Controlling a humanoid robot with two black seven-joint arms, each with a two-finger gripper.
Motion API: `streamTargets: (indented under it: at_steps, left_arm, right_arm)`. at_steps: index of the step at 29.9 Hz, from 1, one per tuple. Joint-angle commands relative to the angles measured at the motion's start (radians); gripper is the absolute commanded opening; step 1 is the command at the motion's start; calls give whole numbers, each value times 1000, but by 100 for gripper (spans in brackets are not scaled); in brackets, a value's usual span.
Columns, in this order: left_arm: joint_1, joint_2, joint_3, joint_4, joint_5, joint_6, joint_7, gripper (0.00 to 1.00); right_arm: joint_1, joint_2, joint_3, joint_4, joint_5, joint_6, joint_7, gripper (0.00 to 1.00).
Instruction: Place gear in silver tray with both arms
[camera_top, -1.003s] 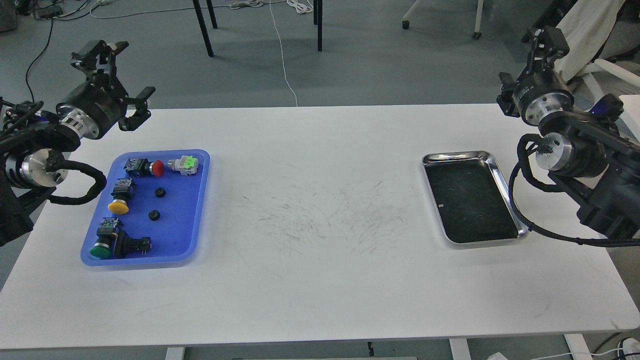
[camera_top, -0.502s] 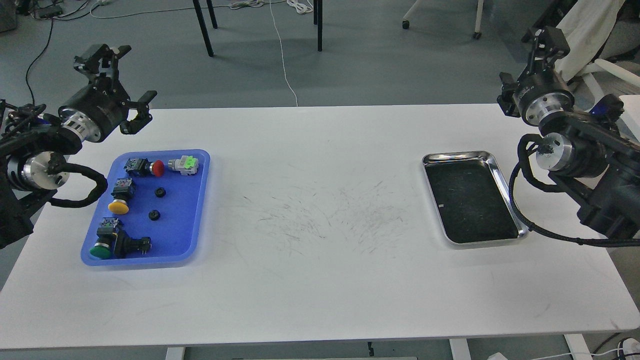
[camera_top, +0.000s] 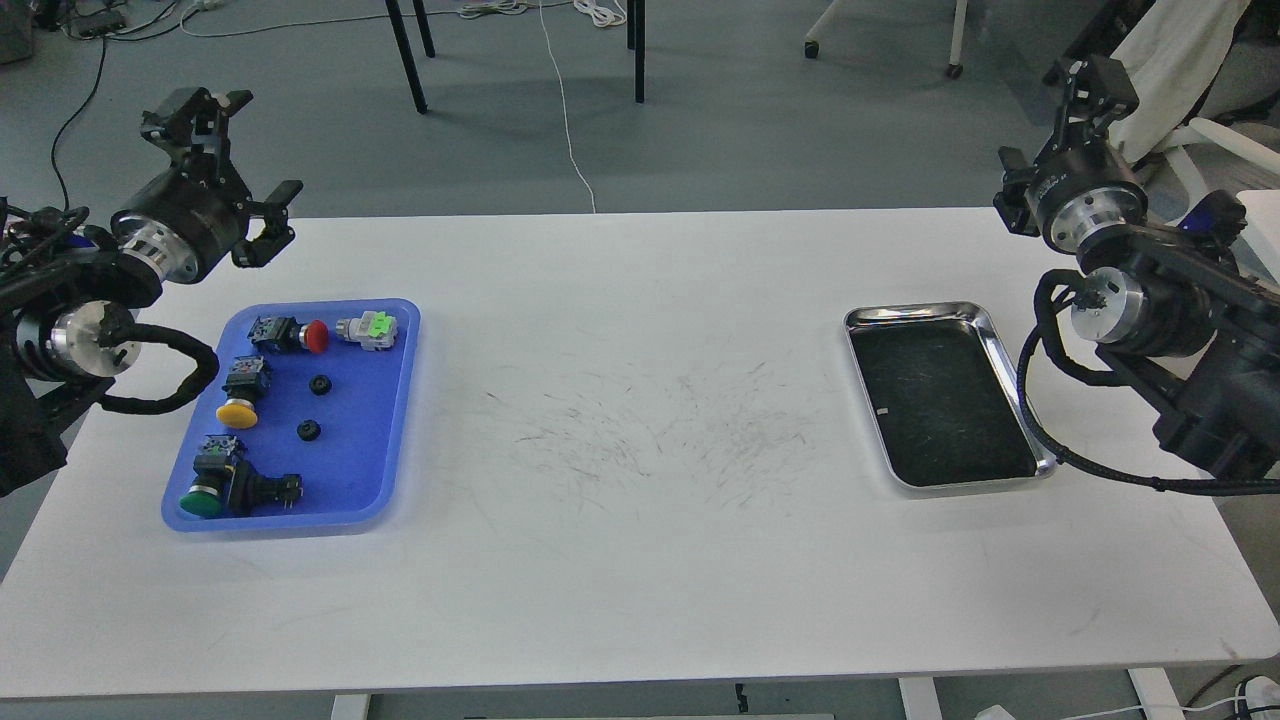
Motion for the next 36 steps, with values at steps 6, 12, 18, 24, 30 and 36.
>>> streamTargets:
  at_steps: [6,12,18,24,30,36]
  left_arm:
    - [0,1,10,-27,34,8,-73,98]
    - [0,7,11,-47,60,45,-94,98]
    - [0,9,13,-49,68,45,-103,99]
    - [-3,4,42,-46,68,80,-100,99]
    - [-6,7,43,-50,75,108,-94,98]
    - [-7,6,46,-52,109,111,-90,98]
  right_arm:
    - [0,1,0,0,0,0,1,99]
    - [0,1,0,0,0,0,1,99]
    - [-3,0,0,2,0,0,0,99]
    - [-5,0,0,2,0,0,0,99]
    - [-3,1,-1,3,0,0,0,99]
    - [-3,0,-3,3,0,0,0,99]
